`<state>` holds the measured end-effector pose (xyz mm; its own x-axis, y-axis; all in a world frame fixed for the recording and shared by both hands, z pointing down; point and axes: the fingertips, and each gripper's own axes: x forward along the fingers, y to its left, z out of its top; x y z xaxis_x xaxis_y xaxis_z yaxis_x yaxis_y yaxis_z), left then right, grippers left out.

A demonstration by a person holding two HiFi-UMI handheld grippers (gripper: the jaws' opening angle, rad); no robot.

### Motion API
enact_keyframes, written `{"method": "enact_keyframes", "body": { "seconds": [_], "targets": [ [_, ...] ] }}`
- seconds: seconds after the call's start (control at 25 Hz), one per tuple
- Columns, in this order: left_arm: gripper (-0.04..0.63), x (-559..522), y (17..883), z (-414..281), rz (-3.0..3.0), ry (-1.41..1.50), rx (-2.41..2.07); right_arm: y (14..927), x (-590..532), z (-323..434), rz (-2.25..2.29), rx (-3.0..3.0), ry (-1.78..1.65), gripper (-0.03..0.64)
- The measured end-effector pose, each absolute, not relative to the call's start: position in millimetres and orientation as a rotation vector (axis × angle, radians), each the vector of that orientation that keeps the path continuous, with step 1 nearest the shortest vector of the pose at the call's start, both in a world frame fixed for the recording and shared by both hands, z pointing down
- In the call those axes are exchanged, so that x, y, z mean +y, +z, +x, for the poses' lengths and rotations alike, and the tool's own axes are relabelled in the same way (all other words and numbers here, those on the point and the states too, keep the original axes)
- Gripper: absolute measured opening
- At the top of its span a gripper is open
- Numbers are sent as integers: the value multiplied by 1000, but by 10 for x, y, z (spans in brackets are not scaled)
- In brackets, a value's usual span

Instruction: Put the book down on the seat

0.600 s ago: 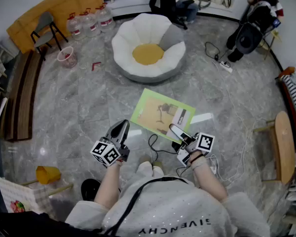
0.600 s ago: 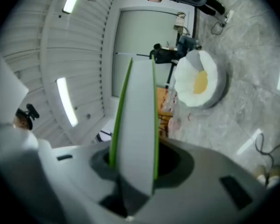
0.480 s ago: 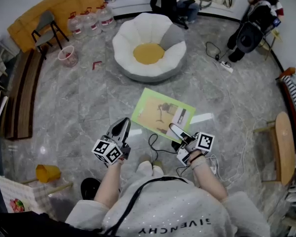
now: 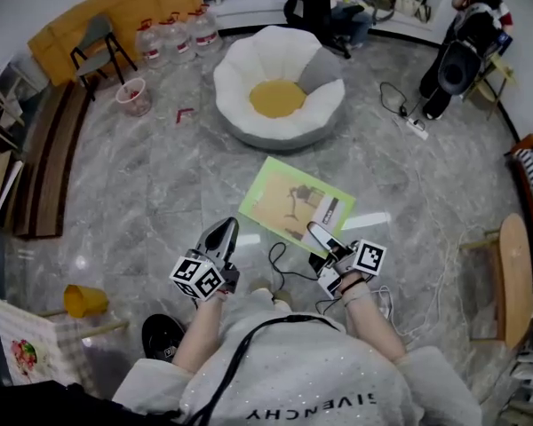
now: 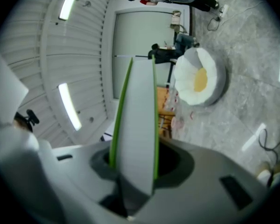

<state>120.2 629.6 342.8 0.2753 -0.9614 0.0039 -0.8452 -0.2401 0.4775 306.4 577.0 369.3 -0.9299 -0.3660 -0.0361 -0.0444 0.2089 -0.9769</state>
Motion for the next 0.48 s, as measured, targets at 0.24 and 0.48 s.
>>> {"method": "enact_keyframes", "body": {
  "seconds": [0.24, 0.48],
  "targets": [
    [21, 6410, 3596, 1110, 2080, -423, -1699, 3729, 5795, 3062, -324, 2267, -1766, 150],
    [21, 6089, 3742, 1036, 2102, -423, -1700, 3904, 5587, 3042, -328, 2214, -1780, 150]
  ]
}}
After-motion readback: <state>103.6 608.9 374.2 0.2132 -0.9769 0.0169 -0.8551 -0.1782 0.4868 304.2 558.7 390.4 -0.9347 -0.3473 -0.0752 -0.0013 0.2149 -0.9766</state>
